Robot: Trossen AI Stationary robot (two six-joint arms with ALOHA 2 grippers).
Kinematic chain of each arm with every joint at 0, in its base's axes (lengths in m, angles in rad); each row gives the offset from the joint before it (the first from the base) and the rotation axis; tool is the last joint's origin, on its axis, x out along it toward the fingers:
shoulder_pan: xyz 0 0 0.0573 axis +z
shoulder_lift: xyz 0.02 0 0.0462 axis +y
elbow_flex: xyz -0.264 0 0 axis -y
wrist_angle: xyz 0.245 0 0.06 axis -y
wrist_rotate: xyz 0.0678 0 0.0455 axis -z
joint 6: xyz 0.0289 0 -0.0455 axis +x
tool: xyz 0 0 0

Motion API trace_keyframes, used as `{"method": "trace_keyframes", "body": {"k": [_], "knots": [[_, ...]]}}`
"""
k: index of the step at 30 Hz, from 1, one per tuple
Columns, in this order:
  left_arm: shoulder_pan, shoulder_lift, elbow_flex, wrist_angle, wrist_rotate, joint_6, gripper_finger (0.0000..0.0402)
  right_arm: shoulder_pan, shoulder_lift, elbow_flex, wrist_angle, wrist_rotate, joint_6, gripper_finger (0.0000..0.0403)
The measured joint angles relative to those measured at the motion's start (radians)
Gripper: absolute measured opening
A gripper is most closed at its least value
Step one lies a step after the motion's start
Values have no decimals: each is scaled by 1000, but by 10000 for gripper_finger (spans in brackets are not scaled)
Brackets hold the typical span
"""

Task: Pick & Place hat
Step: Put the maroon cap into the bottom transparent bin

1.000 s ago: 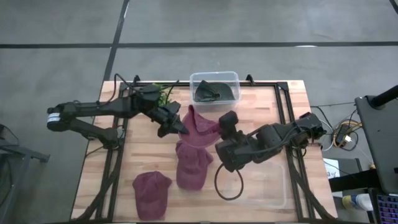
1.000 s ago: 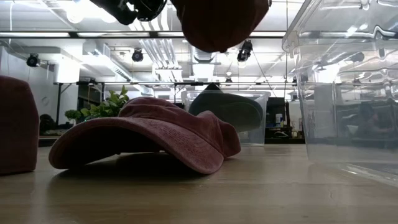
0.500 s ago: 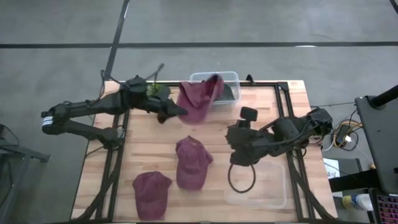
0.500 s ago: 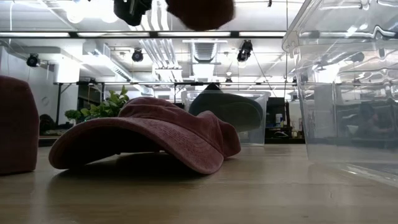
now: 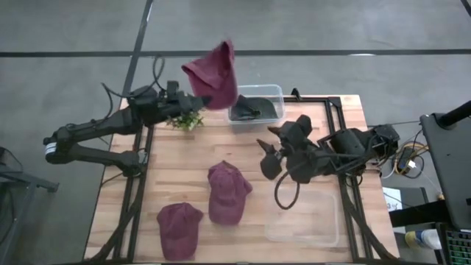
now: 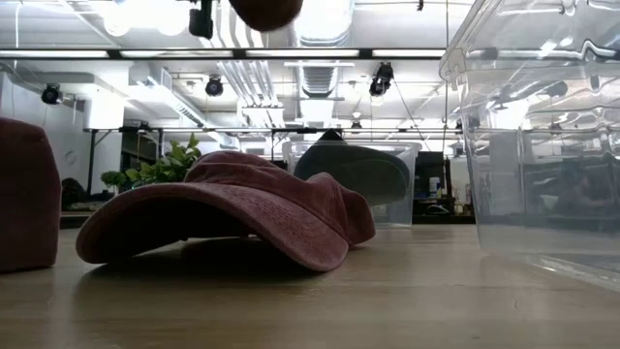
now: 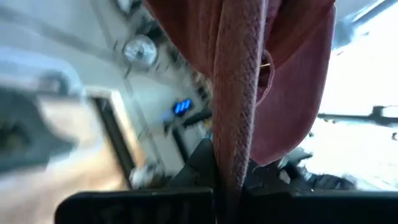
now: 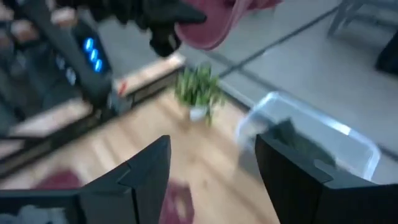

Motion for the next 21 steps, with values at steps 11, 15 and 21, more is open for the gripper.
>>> {"method": "trace_keyframes", "body": {"k": [11, 15, 21], "knots": [[0, 19, -1, 502, -92, 137, 5, -64, 57, 0, 462, 332, -399, 248], [0, 56, -1, 664, -81, 138, 5, -123, 92, -1, 826, 250, -715, 239], [-3, 94, 10, 752, -24, 88, 5, -189, 136, 0, 1309, 86, -1087, 238]]}}
